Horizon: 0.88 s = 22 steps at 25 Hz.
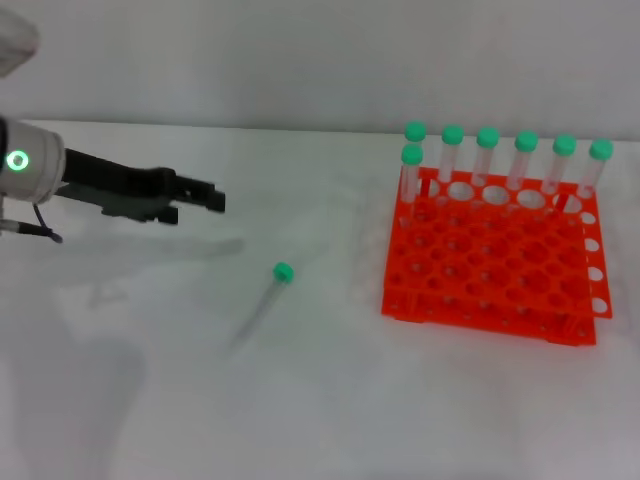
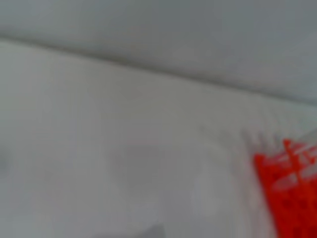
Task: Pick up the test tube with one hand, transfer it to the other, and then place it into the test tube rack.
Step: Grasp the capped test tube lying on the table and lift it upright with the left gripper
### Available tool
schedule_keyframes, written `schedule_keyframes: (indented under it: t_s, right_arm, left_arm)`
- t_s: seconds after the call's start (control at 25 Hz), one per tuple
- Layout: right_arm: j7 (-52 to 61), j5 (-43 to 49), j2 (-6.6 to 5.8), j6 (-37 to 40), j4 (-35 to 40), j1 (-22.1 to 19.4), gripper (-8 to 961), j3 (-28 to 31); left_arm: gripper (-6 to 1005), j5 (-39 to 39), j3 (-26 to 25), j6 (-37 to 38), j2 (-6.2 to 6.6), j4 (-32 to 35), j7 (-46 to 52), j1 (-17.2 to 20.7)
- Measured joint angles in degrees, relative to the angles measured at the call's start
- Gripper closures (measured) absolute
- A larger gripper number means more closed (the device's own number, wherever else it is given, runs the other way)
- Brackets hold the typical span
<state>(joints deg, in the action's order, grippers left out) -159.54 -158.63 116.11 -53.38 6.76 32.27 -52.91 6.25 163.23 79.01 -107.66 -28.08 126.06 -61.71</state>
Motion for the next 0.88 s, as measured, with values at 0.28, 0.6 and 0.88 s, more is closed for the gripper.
schedule_keyframes:
  t_s: [0.28,0.6,0.88]
  right_arm:
    - [0.02,-0.01,-0.01,-0.52,0.0,-0.19,98,-0.23]
    - [0.02,-0.01,0.08,-1.3,0.0,-0.44,101,-0.5]
    - [0.11,0.0,0.08,-1.34,-0.06,-0.89,103,-0.52]
  left_arm:
    - [125,13.77,-0.11,0.04,-0.68,0.27,7.84,-6.42]
    - [125,26.95,-0.16,-0.56,-4.72,0.45,13.04,-13.33]
    - [124,36.61,-0.2,-4.87,-8.88,4.08,17.61,-17.48]
